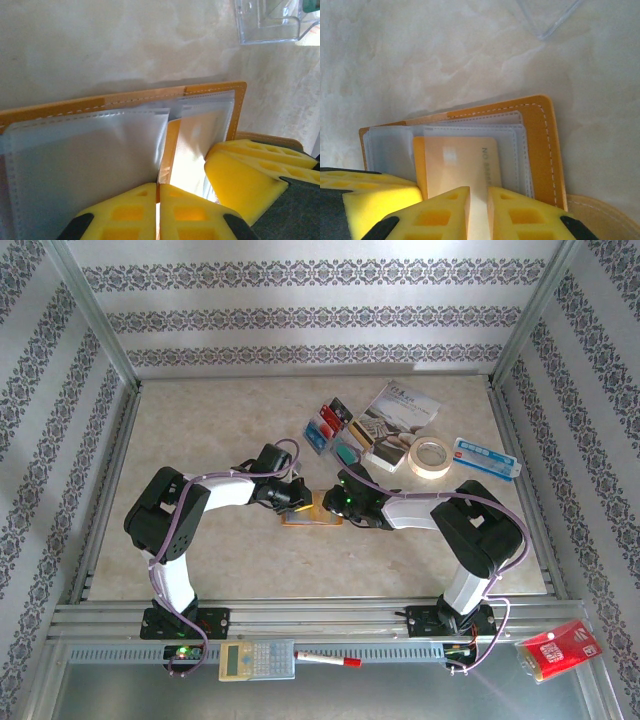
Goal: Take the credit cards out of the card holder
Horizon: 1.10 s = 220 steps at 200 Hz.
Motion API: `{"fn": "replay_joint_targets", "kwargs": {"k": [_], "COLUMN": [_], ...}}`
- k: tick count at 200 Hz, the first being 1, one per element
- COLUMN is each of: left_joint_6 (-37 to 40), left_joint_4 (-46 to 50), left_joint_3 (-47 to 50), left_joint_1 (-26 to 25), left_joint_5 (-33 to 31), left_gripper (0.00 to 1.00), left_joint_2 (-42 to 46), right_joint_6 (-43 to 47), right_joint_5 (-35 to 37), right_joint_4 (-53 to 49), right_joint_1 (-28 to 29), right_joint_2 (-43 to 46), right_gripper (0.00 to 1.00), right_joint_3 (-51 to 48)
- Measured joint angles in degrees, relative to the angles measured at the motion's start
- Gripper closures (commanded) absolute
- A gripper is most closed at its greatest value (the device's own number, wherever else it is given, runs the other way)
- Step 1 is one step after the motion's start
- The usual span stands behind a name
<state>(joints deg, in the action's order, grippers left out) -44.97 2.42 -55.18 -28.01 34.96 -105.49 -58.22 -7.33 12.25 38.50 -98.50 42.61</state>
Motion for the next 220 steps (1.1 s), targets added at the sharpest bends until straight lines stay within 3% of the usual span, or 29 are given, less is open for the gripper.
{"fn": "replay_joint_targets", "kwargs": {"k": [79, 220], "left_joint_6": [3.02, 3.19], "left_joint_4": [2.32, 2.25], "left_joint_3": [0.37, 1.18], "left_joint_1": [0.76, 1.18], "left_joint_5": [-1.16, -1.33], "left_gripper": [0.98, 0.96], "left_joint_2": [3.50, 3.98], "right_joint_6": [1.16, 6.08], "right_joint_5": [-0.04, -1.81], "right_joint_4": [-1.75, -7.39], "right_joint_1": [-0.15, 1.03], "right_joint_2": [1.99, 1.16], "right_gripper": [0.79, 0.78], "right_joint_3": [-1.14, 3.10]}}
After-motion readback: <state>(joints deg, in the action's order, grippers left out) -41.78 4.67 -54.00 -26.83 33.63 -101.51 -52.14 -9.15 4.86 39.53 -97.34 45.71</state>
